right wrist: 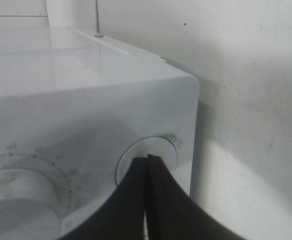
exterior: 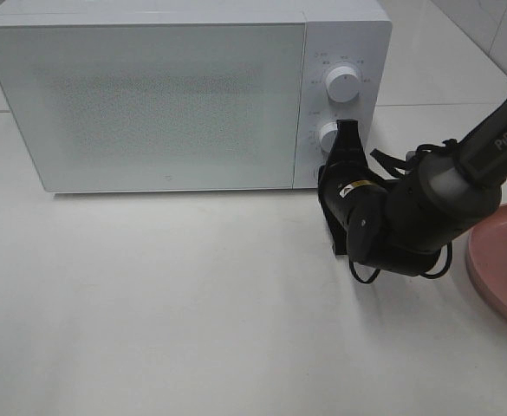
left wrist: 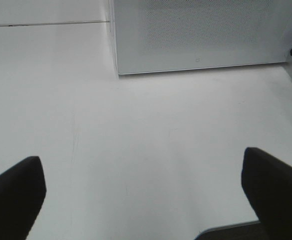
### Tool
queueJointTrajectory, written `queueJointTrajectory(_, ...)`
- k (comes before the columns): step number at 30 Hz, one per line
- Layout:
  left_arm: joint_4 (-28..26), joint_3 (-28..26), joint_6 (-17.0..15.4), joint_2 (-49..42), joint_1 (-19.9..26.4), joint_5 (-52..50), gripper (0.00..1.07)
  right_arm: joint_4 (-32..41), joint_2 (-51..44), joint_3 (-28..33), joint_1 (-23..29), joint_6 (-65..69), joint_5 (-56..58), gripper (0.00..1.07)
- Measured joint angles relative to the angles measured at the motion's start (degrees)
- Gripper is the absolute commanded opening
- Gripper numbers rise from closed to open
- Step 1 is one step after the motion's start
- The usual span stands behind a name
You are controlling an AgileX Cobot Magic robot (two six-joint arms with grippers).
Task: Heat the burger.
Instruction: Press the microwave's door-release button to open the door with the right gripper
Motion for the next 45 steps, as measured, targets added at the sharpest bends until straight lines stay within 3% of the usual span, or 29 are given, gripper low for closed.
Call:
queueJointTrajectory(30, 0.0, 0.0, 0.0, 0.0, 0.0, 0.0, 1.00, -0.4, 2.6, -4.0, -1.1, 1.0, 1.0, 0.00)
queueJointTrajectory(45, 0.0, 0.0, 0.0, 0.0, 0.0, 0.0, 1.00, 4.5, 5.2, -6.9, 0.1, 1.2, -1.8, 0.00)
